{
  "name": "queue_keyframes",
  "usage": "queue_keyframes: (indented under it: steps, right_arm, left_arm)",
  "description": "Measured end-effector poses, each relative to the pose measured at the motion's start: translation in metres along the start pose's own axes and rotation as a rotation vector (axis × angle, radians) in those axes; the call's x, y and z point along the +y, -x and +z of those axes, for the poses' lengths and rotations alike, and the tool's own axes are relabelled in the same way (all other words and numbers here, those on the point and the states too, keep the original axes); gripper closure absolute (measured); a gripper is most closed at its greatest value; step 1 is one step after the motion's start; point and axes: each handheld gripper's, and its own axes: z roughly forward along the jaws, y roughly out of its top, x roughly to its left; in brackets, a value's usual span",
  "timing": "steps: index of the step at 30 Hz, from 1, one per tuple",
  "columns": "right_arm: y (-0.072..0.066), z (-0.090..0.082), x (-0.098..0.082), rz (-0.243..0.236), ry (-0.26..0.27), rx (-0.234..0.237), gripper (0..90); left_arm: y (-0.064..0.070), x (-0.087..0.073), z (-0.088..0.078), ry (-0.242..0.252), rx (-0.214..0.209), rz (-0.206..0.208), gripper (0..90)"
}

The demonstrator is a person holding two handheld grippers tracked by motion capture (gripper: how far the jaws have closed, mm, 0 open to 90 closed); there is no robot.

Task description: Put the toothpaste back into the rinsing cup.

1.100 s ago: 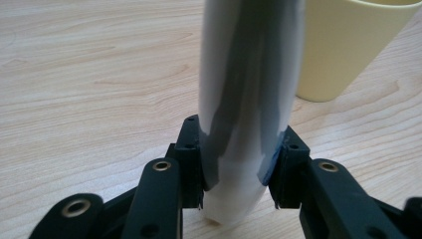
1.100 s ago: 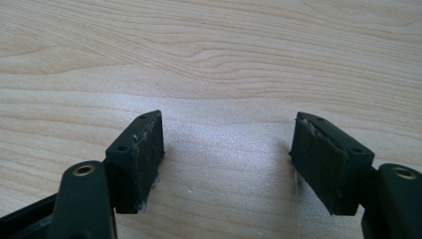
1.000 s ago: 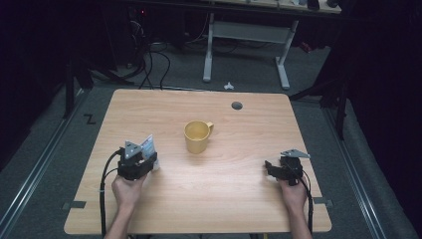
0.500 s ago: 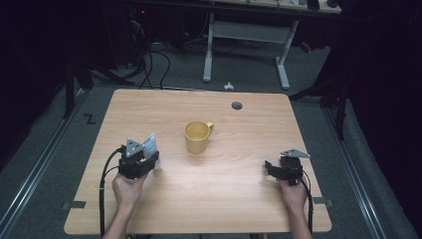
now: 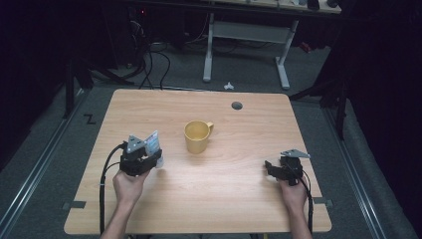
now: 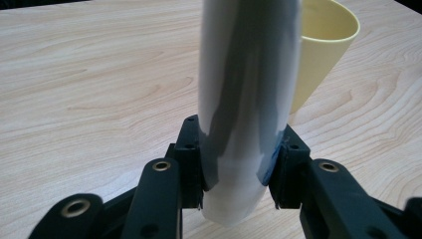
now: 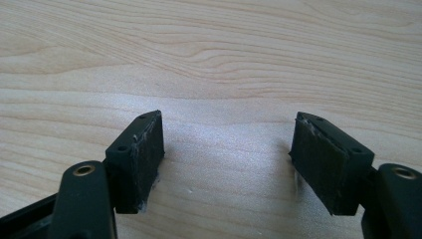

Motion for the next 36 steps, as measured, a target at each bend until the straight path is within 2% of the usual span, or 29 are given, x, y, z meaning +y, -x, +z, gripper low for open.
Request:
queue_keyframes:
  steps: [10,23,36]
  right_arm:
    - [0.000,0.000,0.000,0.001,0.000,-0.001,29.2]
    - [0.000,0.000,0.000,0.000,0.000,0.000,29.2]
    - [0.000,0.000,0.000,0.000,0.000,0.000,29.2]
  left_arm:
    - [0.001,0.009,0.001,0.003,-0.028,-0.009,64.2]
    - [0.004,0.017,-0.004,0.028,-0.054,-0.006,64.2]
    - [0.010,0.030,-0.003,0.031,-0.086,0.008,64.2]
